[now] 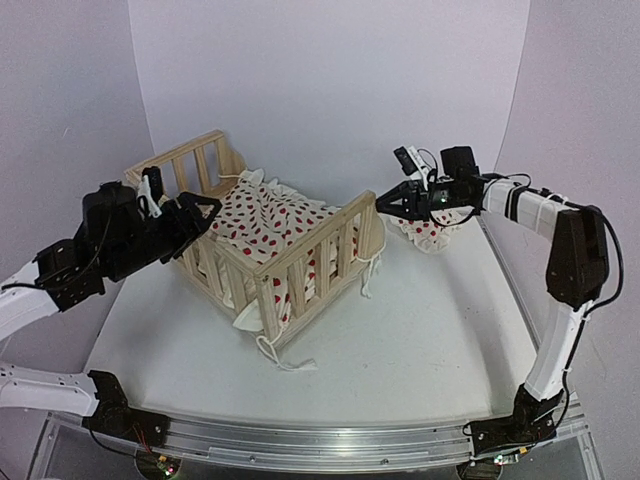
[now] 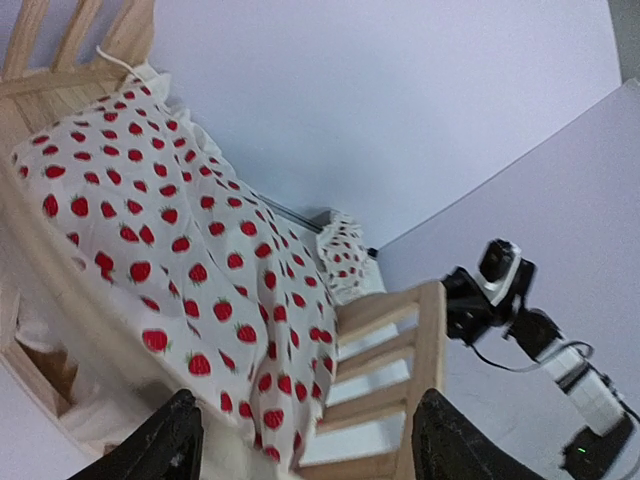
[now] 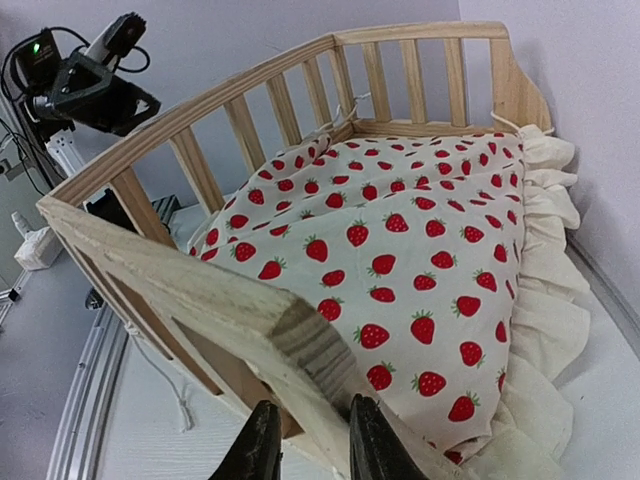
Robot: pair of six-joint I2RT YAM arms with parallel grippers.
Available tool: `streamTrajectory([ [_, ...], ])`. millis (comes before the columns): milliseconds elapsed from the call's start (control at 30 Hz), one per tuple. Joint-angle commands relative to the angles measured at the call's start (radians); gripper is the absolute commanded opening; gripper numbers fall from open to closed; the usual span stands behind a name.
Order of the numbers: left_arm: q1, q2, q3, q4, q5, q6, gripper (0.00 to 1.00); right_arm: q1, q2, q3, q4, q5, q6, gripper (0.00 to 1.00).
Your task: Set up the pet bed
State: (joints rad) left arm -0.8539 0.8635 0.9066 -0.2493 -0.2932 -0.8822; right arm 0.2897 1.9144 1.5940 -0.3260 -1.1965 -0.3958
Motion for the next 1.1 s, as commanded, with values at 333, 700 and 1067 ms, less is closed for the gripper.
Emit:
streamTrajectory([
  [333,0.073,0.231,0.288,-0.254,-0.107,0.281,0.73,0.469,-0.621,-0.616,0.193,0.531,0.517,0.51],
  [700,0.345,0.163,0.351,-0.447,0.045,0.279,0.88,0.152,-0.445,-0.415,0.094,0.554,0.178,0.98],
  [1067,0.589,0.310,0.338,-0.324,0.246,0.182,0.89,0.067,-0.098,-0.093,0.072,0.074,-0.072,0.98],
])
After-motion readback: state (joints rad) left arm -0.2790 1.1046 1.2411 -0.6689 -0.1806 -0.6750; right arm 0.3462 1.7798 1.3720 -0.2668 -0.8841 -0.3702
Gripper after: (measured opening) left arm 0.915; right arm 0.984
